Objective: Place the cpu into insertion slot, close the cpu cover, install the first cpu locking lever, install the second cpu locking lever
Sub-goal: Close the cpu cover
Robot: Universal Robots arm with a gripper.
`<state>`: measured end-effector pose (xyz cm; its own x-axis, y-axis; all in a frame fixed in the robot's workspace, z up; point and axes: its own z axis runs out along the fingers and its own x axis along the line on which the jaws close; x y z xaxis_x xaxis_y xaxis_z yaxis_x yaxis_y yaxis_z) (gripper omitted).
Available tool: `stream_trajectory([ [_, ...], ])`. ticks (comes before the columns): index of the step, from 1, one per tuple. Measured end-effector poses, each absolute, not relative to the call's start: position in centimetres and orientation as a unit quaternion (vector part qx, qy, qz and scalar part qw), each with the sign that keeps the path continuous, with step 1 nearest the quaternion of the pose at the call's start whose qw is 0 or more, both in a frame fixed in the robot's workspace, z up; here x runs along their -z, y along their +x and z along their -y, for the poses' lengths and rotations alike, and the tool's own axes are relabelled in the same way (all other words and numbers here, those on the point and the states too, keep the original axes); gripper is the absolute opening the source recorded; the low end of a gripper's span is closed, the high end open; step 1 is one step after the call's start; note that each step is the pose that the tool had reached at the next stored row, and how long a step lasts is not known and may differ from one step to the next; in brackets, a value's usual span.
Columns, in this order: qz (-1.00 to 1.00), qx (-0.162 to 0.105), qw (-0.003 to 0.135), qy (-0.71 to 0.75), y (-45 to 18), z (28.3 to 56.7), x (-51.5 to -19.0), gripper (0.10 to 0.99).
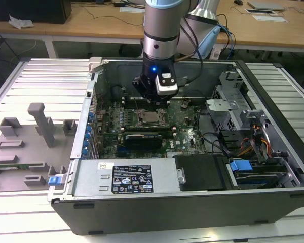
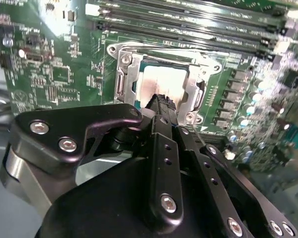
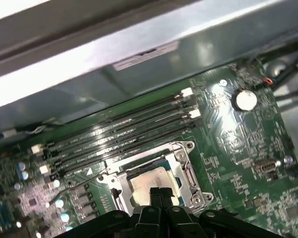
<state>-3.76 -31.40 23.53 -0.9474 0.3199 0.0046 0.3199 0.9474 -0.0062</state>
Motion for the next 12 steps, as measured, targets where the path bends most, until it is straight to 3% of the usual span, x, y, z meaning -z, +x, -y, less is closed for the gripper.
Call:
stream_trajectory([
  [12,1.000,-0.002,0.000,-0.018,-3.76,31.40,-23.49,0.106],
])
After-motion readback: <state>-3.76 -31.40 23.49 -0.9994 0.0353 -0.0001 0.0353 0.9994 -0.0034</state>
